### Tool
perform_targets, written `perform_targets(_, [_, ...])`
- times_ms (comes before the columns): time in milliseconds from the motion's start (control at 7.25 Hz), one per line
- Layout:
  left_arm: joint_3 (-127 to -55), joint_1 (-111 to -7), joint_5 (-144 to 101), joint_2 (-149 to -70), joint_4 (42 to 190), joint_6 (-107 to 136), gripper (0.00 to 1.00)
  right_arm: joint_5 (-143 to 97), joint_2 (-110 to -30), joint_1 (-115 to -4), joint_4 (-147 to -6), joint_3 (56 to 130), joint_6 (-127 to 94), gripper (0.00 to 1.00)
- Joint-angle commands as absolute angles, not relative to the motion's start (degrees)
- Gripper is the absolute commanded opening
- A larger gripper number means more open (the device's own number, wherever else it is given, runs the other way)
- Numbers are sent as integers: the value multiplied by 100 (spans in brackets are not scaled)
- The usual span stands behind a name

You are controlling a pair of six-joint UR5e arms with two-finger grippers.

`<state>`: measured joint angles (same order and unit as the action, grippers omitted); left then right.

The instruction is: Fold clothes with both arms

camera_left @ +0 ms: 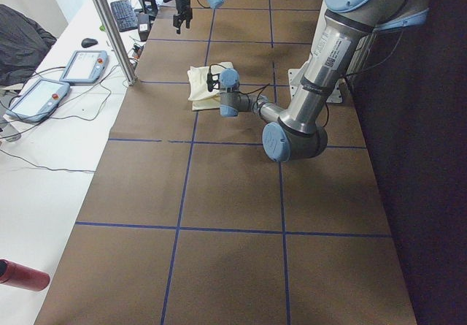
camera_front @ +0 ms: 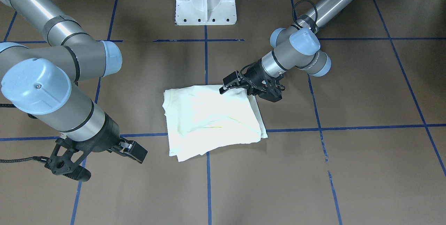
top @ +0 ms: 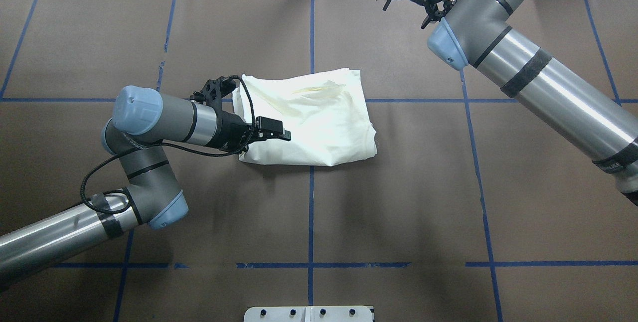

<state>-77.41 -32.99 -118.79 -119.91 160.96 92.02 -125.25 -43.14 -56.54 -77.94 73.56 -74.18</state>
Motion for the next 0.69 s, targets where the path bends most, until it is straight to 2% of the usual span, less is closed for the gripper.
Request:
perform_targets(0, [-8129, -2877, -11901, -11716, 16075, 9482, 100, -12533, -4315, -5704, -7796, 7356, -7418, 100])
perform_targets(276, [-8330, -2663, -11848, -11690, 16058, 9623, 100, -12533, -4333, -5730, -7796, 7426, -7418, 100])
perform_targets(552, [-9197, -2672, -11891, -10824, 16049, 9686, 100, -12551, -4534, -5730, -7787, 7671, -7409, 100])
